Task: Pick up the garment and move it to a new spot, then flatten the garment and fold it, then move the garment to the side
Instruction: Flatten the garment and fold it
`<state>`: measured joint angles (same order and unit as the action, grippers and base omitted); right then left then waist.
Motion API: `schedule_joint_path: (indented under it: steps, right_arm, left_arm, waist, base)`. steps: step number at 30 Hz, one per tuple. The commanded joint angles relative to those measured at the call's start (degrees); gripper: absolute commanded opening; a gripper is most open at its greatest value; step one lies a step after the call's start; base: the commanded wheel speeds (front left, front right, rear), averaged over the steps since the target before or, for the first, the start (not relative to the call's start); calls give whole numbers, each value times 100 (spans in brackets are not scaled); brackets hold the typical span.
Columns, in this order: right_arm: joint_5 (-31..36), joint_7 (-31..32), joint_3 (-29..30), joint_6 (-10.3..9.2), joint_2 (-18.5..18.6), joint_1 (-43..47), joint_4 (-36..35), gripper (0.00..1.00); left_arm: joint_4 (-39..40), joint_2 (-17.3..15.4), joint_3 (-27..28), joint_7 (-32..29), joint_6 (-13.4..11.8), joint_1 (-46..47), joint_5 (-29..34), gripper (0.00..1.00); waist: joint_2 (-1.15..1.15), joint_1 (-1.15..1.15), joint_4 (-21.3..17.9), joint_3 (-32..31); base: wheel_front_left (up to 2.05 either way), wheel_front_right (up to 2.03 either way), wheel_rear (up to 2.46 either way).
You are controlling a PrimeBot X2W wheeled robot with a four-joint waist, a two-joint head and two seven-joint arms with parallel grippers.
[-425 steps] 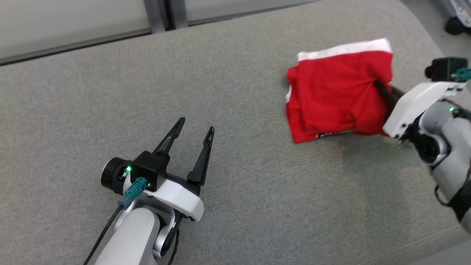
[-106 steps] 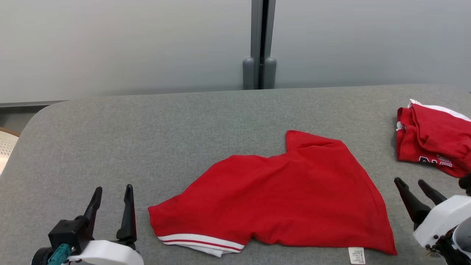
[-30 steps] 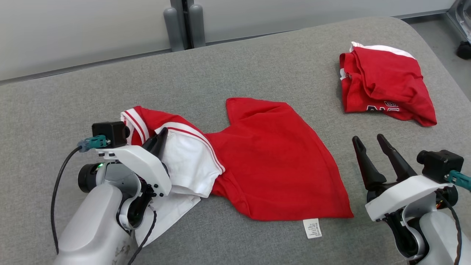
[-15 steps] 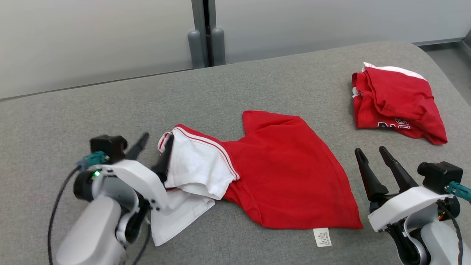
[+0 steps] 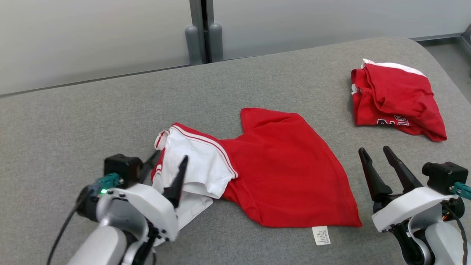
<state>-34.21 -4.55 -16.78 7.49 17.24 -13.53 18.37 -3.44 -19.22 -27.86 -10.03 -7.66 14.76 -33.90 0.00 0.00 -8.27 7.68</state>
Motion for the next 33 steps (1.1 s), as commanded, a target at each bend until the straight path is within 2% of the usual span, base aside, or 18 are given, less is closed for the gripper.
schedule_joint_path:
  steps: [1, 5, 11, 22, 23, 25, 27, 29, 33]
  right_arm:
    - [-4, -31, 28, 0, 7, 29, 1, 100]
    - [5, -26, 22, 0, -18, 2, 9, 100]
    - [-12, -23, -10, 0, -48, -84, 27, 100]
    - [-60, -37, -58, 0, 13, -160, 73, 100]
    - [-54, -36, -56, 0, 15, -160, 78, 100]
    - [-50, -34, -55, 0, 20, -159, 91, 100]
    - [-43, -27, -52, 0, 20, -155, 106, 100]
    - [-31, -24, -50, 0, 15, -150, 113, 100]
    - [-16, -34, -34, 0, 6, -124, 132, 100]
  left_arm:
    - [269, 38, -124, -133, 21, -178, -48, 100]
    - [464, 36, -251, -398, 23, -230, -122, 100]
    - [11, -29, -88, -500, -94, -141, -250, 100]
    - [-1020, -8, 142, -450, 191, 188, -607, 100]
    - [-1058, -3, 113, -472, 231, 204, -614, 96]
    - [-1100, 43, 78, -503, 300, 205, -689, 57]
    - [-1144, 43, 60, -521, 359, 210, -714, 33]
    - [-1168, 72, 75, -458, 405, 234, -754, 0]
    - [-1171, 64, 88, -345, 460, 251, -749, 0]
  waist:
    - [0, 0, -12, 23]
    - [0, 0, -27, 53]
    - [0, 0, -67, 112]
    - [0, 0, -119, 178]
    - [0, 0, -121, 176]
    - [0, 0, -121, 170]
    - [0, 0, -118, 159]
    - [0, 0, -110, 148]
    - [0, 0, -63, 97]
  base:
    - [0, 0, 0]
    - [0, 0, 0]
    - [0, 0, 0]
    - [0, 0, 0]
    - [0, 0, 0]
    - [0, 0, 0]
    - [0, 0, 0]
    - [0, 0, 0]
    - [0, 0, 0]
